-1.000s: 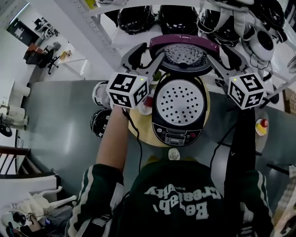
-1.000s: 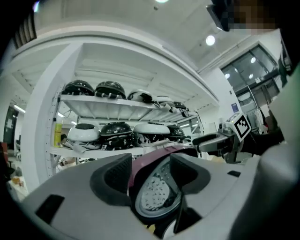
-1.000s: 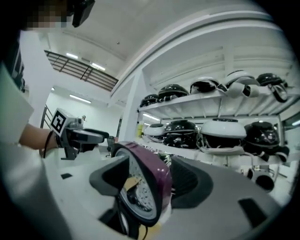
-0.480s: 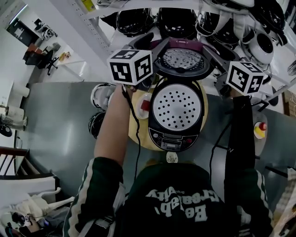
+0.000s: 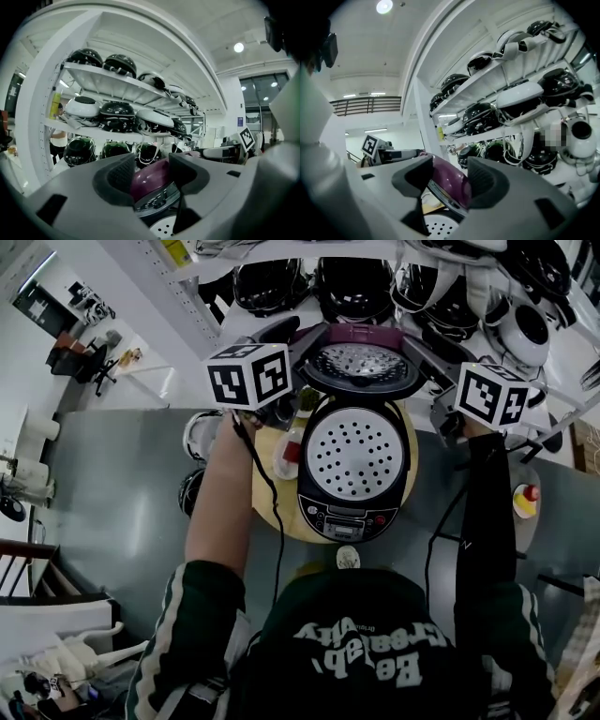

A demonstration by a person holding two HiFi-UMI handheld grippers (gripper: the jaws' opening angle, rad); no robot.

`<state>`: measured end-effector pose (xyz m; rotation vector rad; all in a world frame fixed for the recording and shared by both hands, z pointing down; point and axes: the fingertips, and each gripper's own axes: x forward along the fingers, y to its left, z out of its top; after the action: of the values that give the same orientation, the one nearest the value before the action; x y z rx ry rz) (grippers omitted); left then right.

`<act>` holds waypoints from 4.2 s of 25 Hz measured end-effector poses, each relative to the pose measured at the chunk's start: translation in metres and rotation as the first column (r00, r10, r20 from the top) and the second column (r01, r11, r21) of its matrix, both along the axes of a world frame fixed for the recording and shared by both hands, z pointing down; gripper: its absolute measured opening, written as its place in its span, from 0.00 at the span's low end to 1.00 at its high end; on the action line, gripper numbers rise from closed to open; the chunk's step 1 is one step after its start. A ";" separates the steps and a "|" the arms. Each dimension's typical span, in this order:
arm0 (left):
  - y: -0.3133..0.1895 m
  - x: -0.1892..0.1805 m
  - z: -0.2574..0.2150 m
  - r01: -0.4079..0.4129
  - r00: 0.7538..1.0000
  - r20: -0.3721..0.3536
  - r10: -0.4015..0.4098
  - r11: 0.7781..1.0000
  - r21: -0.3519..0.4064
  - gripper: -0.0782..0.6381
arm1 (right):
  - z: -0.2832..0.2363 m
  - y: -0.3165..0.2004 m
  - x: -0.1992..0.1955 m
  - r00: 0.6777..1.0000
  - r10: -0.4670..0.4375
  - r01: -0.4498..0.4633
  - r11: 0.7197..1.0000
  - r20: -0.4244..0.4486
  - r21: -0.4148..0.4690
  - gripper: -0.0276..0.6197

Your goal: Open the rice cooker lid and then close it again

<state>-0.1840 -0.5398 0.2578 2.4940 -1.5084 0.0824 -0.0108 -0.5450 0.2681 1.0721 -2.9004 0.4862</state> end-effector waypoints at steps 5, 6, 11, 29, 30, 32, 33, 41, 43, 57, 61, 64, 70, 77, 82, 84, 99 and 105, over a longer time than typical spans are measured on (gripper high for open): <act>0.019 0.003 0.002 -0.015 1.000 0.013 0.015 1.000 0.013 0.43 | 0.002 0.019 0.002 1.000 0.002 -0.002 1.000 -0.025 0.018 0.41; 0.023 0.003 0.003 -0.015 1.000 0.015 0.015 1.000 0.018 0.43 | 0.003 0.023 0.002 0.999 0.002 -0.002 1.000 -0.032 0.019 0.41; 0.049 0.004 0.010 -0.015 1.000 0.019 0.014 0.999 0.038 0.43 | 0.010 0.048 0.000 0.998 -0.001 0.003 1.000 -0.070 0.023 0.41; 0.142 0.006 0.059 -0.105 0.994 0.018 0.105 0.994 0.014 0.40 | 0.059 0.143 -0.002 0.964 0.085 -0.067 0.995 -0.253 0.077 0.46; 0.146 0.007 0.063 -0.110 0.994 0.021 0.110 0.994 0.008 0.40 | 0.063 0.147 -0.003 0.960 0.088 -0.071 0.995 -0.265 0.075 0.46; 0.156 0.008 0.071 -0.122 0.992 0.030 0.122 0.993 -0.007 0.40 | 0.069 0.160 -0.004 0.953 0.094 -0.077 0.995 -0.287 0.069 0.46; 0.162 0.010 0.073 -0.126 0.991 0.033 0.126 0.992 -0.013 0.40 | 0.072 0.167 -0.005 0.951 0.094 -0.078 0.995 -0.295 0.068 0.46; 0.190 0.018 0.095 -0.145 0.989 0.026 0.147 0.988 -0.043 0.39 | 0.092 0.195 -0.011 0.938 0.106 -0.095 0.994 -0.329 0.052 0.46; 0.195 0.021 0.102 -0.162 0.986 0.030 0.164 0.985 -0.053 0.39 | 0.098 0.200 -0.011 0.938 0.115 -0.109 0.993 -0.326 0.036 0.46; 0.223 0.039 0.154 -0.231 0.970 0.042 0.238 0.965 -0.126 0.39 | 0.153 0.222 -0.017 0.924 0.126 -0.150 0.988 -0.360 -0.038 0.46; 0.226 0.041 0.167 -0.225 0.971 0.051 0.234 0.963 -0.146 0.37 | 0.165 0.226 -0.018 0.913 0.115 -0.144 0.988 -0.391 -0.047 0.47; 0.227 0.041 0.172 -0.222 0.971 0.056 0.233 0.963 -0.156 0.36 | 0.170 0.227 -0.021 0.915 0.117 -0.149 0.987 -0.386 -0.056 0.47; 0.231 0.045 0.189 -0.231 0.970 0.027 0.241 0.952 -0.200 0.37 | 0.185 0.229 -0.022 0.925 0.107 -0.156 0.982 -0.364 -0.108 0.47; 0.233 0.046 0.206 -0.232 0.972 -0.016 0.235 0.942 -0.244 0.37 | 0.199 0.224 -0.020 0.945 0.161 -0.224 0.953 -0.286 -0.205 0.42; 0.236 0.047 0.225 -0.232 0.971 -0.011 0.239 0.929 -0.289 0.37 | 0.219 0.227 -0.023 0.927 0.149 -0.235 0.946 -0.345 -0.223 0.43; 0.235 0.046 0.226 -0.230 0.972 -0.017 0.236 0.929 -0.289 0.36 | 0.220 0.227 -0.023 0.923 0.151 -0.239 0.946 -0.354 -0.219 0.42; 0.232 0.045 0.236 -0.175 0.977 0.054 0.205 0.923 -0.342 0.29 | 0.231 0.228 -0.027 0.884 0.061 -0.214 0.934 -0.464 -0.285 0.46; 0.230 0.047 0.236 -0.153 0.981 0.057 0.186 0.916 -0.370 0.28 | 0.232 0.227 -0.027 0.860 0.041 -0.219 0.930 -0.508 -0.296 0.45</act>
<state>-0.1374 -0.3097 0.4939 2.3336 -1.1729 0.4672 -0.0382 -0.3183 0.5004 1.1385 -2.2041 0.5921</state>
